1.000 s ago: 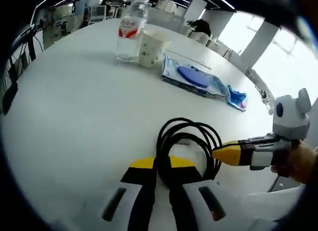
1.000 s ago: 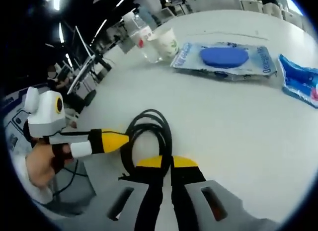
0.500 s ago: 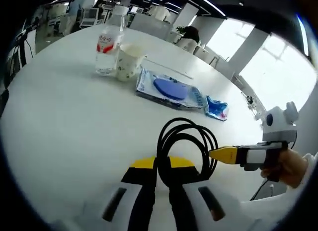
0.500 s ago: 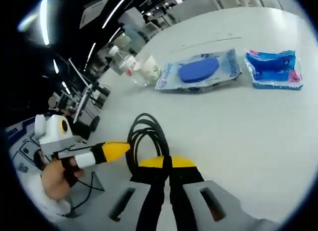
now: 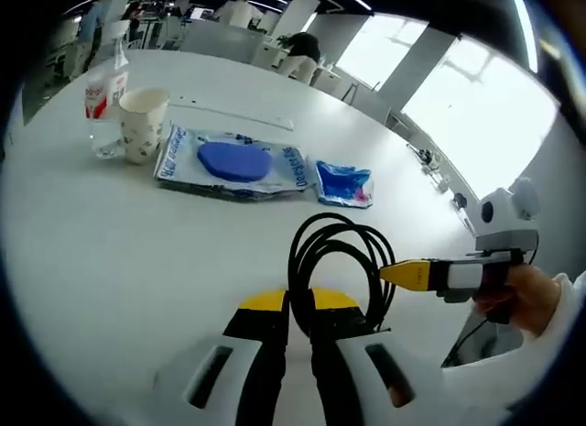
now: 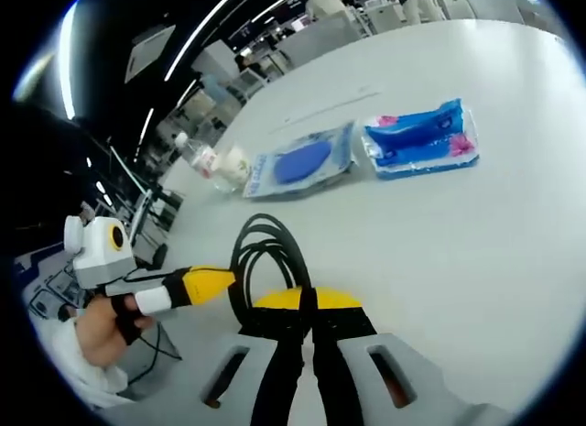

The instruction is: Arrange the tabletop items into an orderly group along one side of the table until the central work area is clear of visible clutter.

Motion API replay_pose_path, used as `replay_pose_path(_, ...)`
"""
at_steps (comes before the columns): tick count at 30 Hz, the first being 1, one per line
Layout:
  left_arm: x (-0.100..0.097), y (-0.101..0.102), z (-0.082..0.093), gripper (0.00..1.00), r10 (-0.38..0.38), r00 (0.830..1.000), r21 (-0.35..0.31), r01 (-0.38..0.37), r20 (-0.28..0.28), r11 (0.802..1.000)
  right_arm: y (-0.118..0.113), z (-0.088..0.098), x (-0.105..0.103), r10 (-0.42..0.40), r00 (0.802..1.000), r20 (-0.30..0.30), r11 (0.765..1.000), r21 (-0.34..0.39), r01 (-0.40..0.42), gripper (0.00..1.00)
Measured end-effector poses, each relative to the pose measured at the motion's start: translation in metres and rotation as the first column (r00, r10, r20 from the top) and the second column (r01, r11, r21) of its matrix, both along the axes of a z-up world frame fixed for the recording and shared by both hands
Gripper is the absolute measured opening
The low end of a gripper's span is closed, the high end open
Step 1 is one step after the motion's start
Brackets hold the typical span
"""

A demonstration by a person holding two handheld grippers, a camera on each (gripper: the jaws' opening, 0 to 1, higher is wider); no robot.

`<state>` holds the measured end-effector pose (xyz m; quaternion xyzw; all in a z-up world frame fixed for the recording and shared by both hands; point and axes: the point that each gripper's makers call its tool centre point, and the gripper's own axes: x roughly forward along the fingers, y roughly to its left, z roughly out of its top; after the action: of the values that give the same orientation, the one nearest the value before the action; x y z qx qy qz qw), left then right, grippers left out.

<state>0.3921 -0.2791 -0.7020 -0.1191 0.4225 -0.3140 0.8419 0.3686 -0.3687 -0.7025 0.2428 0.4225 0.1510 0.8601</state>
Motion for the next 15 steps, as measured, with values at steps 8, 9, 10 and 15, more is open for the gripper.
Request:
replay_pose_path(8, 0.000, -0.044, 0.002, 0.05, -0.102, 0.995, -0.013, 0.102, 0.005, 0.995, -0.045, 0.001, 0.000, -0.098, 0.995, 0.005, 0.995, -0.002, 0.098, 0.00)
replay_pose_path(9, 0.000, -0.049, 0.002, 0.05, -0.111, 0.994, -0.014, 0.111, 0.004, 0.994, -0.052, 0.002, 0.000, -0.116, 0.993, 0.006, 0.993, -0.002, 0.116, 0.00)
replay_pose_path(10, 0.001, -0.056, 0.001, 0.05, -0.128, 0.992, -0.013, 0.128, 0.003, 0.992, -0.056, 0.002, 0.000, -0.124, 0.992, 0.006, 0.992, -0.002, 0.124, 0.00)
replay_pose_path(15, 0.006, -0.080, 0.002, 0.05, -0.170, 0.985, -0.026, 0.170, -0.001, 0.985, -0.079, 0.003, 0.001, -0.171, 0.985, 0.002, 0.985, -0.002, 0.171, 0.00)
